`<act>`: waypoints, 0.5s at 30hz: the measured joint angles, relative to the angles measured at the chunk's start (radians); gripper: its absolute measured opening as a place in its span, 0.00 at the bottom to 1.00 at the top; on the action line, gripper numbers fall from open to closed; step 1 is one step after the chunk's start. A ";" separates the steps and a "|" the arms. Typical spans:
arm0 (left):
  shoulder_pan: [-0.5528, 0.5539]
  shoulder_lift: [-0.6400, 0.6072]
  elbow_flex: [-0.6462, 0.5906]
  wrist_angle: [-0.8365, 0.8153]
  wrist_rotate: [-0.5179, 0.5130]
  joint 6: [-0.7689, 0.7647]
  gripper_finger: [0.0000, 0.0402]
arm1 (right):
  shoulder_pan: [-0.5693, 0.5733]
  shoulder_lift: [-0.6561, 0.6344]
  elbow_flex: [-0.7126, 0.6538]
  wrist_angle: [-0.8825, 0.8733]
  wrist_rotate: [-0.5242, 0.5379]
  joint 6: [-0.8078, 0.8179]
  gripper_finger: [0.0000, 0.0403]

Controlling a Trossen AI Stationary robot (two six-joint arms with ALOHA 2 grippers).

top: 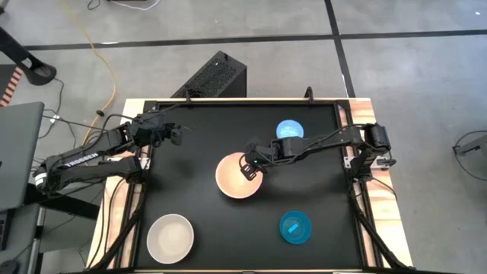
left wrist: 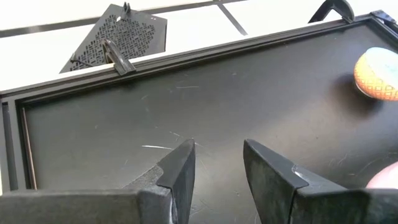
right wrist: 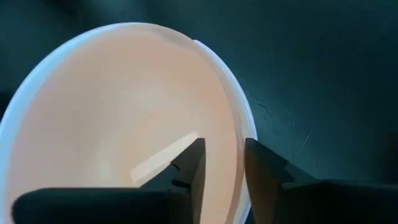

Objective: Nest bowls inside each other
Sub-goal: Stack the light orange bowl on the white bowl

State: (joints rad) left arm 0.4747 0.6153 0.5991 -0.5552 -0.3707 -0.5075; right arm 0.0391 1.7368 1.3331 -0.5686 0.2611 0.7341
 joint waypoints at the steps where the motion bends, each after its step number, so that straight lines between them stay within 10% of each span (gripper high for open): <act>1: 0.000 0.000 0.000 0.000 0.000 0.001 0.31 | 0.000 -0.005 0.000 -0.001 0.000 0.000 0.31; 15: 0.000 0.000 0.000 0.000 0.000 0.002 0.31 | -0.002 -0.118 0.000 -0.004 -0.050 -0.025 0.48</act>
State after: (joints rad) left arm 0.4747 0.6155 0.5991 -0.5556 -0.3709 -0.5052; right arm 0.0368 1.6188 1.3333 -0.5726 0.2108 0.7090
